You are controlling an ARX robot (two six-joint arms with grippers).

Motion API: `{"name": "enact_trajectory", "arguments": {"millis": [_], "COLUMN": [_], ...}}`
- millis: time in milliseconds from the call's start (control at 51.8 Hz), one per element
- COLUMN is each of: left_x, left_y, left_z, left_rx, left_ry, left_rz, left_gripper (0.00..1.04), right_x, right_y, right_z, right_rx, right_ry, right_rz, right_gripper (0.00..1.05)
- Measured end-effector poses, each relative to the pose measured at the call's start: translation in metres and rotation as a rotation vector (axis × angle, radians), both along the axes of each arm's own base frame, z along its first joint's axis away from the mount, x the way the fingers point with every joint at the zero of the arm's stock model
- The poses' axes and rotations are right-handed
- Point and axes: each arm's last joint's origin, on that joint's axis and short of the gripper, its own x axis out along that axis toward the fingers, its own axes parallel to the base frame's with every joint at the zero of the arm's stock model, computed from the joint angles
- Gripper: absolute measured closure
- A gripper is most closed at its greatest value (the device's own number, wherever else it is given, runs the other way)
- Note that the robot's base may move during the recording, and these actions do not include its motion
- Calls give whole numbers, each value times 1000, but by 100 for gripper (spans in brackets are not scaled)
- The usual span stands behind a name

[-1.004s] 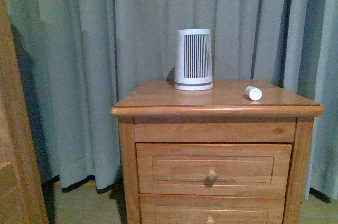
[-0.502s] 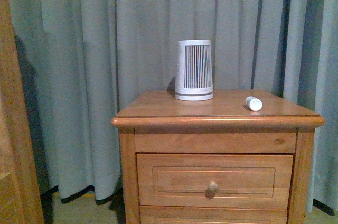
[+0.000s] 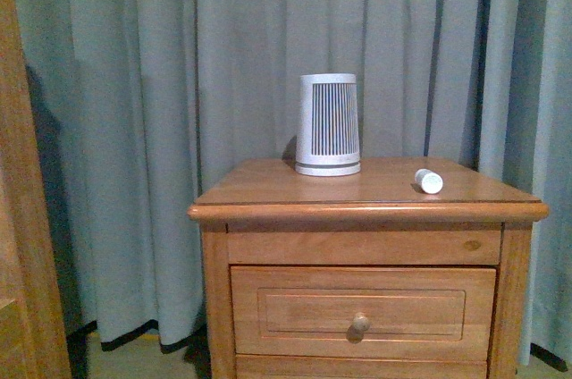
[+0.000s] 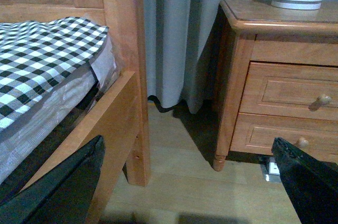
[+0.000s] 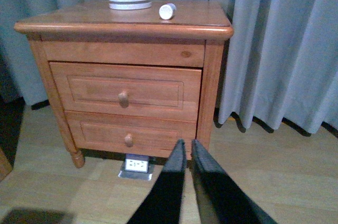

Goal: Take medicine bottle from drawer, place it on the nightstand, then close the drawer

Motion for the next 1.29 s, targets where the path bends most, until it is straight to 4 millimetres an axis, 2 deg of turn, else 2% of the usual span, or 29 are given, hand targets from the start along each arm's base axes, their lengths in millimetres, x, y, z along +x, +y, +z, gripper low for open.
{"name": "enact_trajectory", "arguments": {"millis": [425, 483, 811, 1023, 1293], "left_x": [0, 0, 0, 0, 0], "left_y": [0, 0, 0, 0, 0], "left_z": [0, 0, 0, 0, 0], "left_rx": [0, 0, 0, 0, 0], "left_ry": [0, 0, 0, 0, 0], "left_rz": [0, 0, 0, 0, 0], "left_gripper": [7, 7, 7, 7, 7], "right_x": [0, 0, 0, 0, 0], "right_y": [0, 0, 0, 0, 0], "right_z": [0, 0, 0, 0, 0], "right_rx": [-2, -3, -3, -2, -3], "right_ry": [-5, -5, -6, -6, -6], "right_rz": [1, 1, 1, 1, 1], "right_gripper": [101, 94, 37, 6, 7]}}
